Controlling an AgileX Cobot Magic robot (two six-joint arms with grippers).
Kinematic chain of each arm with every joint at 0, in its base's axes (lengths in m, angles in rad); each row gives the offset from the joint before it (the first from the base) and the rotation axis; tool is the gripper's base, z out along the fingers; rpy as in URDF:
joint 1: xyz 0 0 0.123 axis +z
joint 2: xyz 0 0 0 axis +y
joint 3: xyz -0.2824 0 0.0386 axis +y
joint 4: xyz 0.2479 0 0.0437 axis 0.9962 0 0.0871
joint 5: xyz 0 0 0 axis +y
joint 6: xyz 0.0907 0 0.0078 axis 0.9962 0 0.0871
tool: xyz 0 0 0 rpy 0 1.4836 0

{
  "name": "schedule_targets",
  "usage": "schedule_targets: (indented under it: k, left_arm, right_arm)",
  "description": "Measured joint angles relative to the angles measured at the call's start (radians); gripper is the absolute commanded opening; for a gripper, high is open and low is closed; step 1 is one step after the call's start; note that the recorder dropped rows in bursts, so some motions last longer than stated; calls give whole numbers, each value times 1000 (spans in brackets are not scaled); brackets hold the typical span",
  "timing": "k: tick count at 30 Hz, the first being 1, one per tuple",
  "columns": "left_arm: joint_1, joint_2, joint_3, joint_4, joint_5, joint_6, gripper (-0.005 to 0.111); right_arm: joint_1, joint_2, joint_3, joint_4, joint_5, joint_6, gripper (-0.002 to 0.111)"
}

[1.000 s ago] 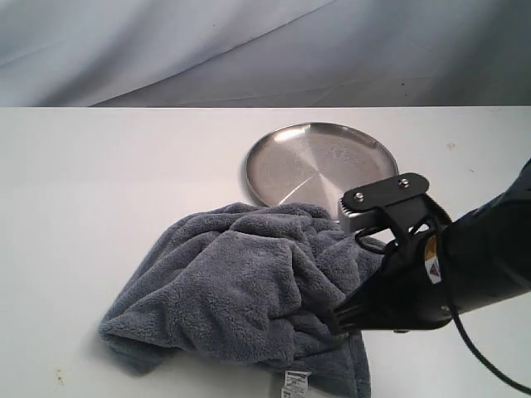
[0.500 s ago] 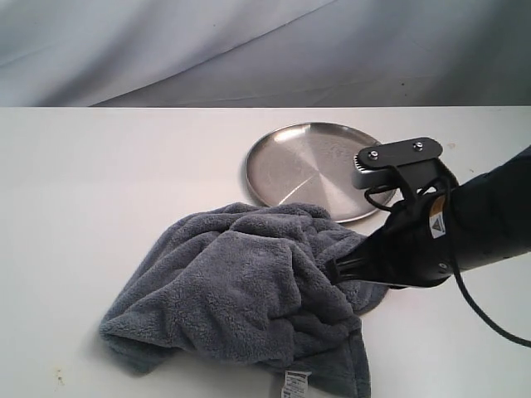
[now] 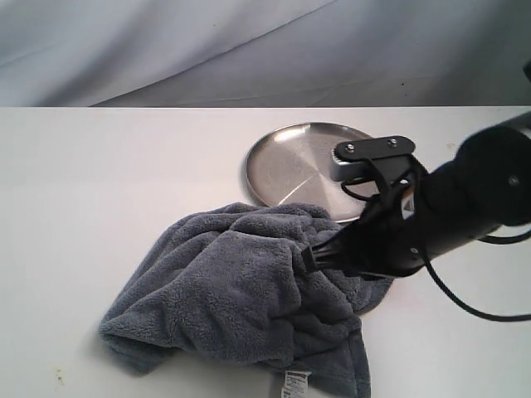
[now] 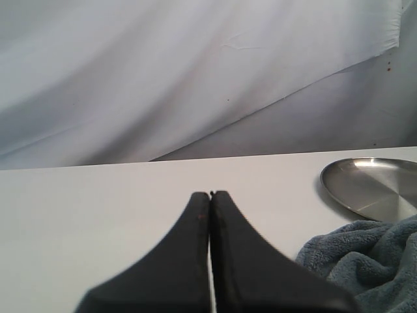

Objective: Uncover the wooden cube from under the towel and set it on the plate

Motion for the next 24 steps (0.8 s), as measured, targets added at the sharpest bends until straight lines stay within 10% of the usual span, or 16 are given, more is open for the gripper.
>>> schedule_targets:
  k: [18,24]
  left_arm:
    - [0,0,0,0,0,0,0]
    - [0,0,0,0,0,0,0]
  right_arm:
    - [101,263,-426,35,260,8,0]
    - [101,263,-431,-7,285,34,35]
